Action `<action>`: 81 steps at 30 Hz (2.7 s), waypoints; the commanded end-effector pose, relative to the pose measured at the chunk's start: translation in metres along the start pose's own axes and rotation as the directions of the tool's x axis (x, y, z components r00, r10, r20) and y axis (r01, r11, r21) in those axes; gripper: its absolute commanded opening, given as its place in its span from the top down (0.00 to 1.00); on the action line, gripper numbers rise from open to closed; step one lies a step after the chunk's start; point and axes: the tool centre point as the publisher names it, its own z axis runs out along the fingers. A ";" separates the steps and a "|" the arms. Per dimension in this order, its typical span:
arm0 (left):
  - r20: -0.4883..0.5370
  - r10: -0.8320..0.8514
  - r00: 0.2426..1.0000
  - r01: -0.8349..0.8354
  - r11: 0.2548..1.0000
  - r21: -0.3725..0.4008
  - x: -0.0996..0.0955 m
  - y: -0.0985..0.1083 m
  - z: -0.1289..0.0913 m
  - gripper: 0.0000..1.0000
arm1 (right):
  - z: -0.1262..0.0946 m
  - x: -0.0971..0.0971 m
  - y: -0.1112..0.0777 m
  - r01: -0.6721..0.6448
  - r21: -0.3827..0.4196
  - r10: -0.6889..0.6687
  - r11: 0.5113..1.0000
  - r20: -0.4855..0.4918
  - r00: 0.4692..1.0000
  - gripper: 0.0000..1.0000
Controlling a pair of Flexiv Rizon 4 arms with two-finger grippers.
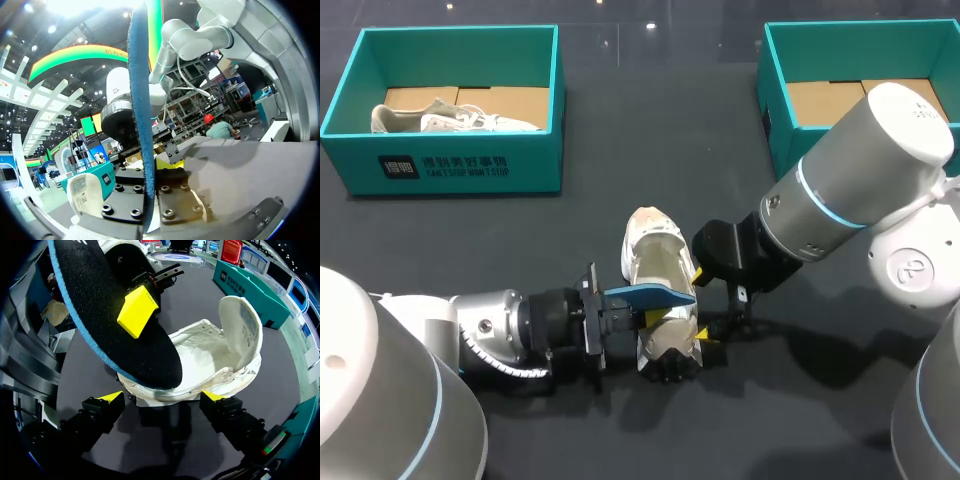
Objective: Take the shoe out of the shoebox, open the shoe tongue, remove and reinsert the insole, then place the shoe into the shoebox
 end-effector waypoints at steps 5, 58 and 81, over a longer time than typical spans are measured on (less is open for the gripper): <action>-0.016 0.014 1.000 -0.014 1.000 0.011 -0.001 0.013 0.004 1.00 | 0.001 0.001 0.000 0.000 0.000 0.000 1.000 0.001 1.000 0.00; 0.035 0.105 0.994 -0.097 0.978 -0.186 -0.020 0.058 0.002 0.98 | 0.001 0.001 0.000 0.000 0.000 0.000 1.000 0.001 1.000 0.00; 0.045 0.131 0.990 -0.123 0.981 -0.151 -0.020 0.021 0.001 0.75 | 0.001 0.001 0.000 0.000 0.000 0.000 1.000 0.001 1.000 0.00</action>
